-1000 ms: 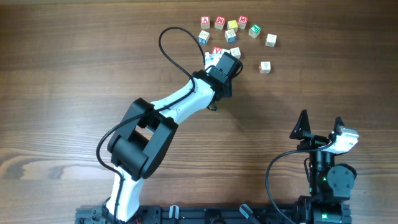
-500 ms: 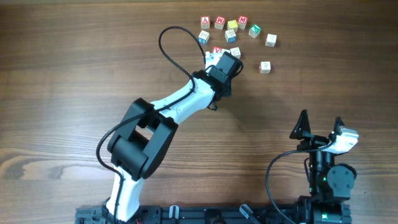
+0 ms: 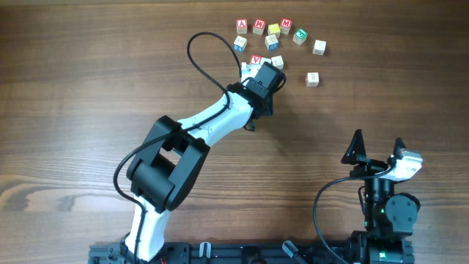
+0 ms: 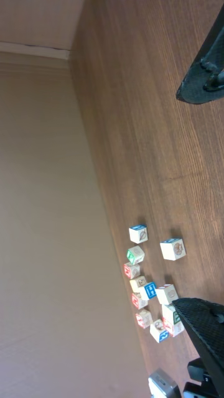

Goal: Form a tower

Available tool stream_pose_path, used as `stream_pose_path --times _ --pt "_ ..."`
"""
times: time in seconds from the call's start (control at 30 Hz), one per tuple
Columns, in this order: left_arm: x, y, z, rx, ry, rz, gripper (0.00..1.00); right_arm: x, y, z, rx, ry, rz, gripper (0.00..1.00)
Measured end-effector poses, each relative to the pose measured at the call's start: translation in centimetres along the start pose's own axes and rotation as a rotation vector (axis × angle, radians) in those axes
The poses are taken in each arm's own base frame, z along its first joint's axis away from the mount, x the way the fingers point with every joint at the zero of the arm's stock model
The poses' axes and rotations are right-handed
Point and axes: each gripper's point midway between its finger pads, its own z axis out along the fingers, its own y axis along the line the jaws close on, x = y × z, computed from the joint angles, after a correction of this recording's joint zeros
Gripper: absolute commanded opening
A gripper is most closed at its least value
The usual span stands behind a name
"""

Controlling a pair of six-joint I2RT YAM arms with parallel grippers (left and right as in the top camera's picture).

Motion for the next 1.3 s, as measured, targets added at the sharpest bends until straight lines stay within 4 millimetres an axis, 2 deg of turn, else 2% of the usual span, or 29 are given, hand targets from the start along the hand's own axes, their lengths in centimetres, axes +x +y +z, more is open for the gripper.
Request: stream_pose_path --times 0.1,0.13,0.17,0.33,0.5,1.17,1.23,1.3 --pt "0.28 -0.07 0.00 0.006 0.013 -0.002 0.59 0.00 0.00 0.00 0.000 0.000 0.000 1.00" --pt "0.31 -0.12 0.00 0.009 0.016 -0.004 0.52 0.00 0.00 0.00 0.000 0.000 0.000 1.00" --pt "0.38 -0.22 -0.01 0.015 0.020 -0.005 0.49 0.00 0.00 0.00 0.000 0.000 0.000 1.00" --pt "0.65 -0.19 -0.01 0.015 0.032 -0.004 0.47 0.00 -0.01 0.00 0.000 0.000 0.000 0.99" --pt "0.86 -0.04 -0.02 0.010 0.040 -0.001 0.37 0.00 0.00 0.00 0.000 0.000 0.000 1.00" --pt "0.65 0.24 -0.01 -0.007 0.028 0.012 0.34 0.00 -0.01 0.00 0.000 0.000 0.000 1.00" --pt "0.62 0.28 -0.01 -0.009 0.027 0.021 0.35 0.00 0.00 0.00 0.000 0.000 0.000 1.00" --pt "0.62 0.28 -0.01 -0.009 0.026 0.023 0.42 0.00 0.00 0.00 0.000 0.000 0.000 1.00"
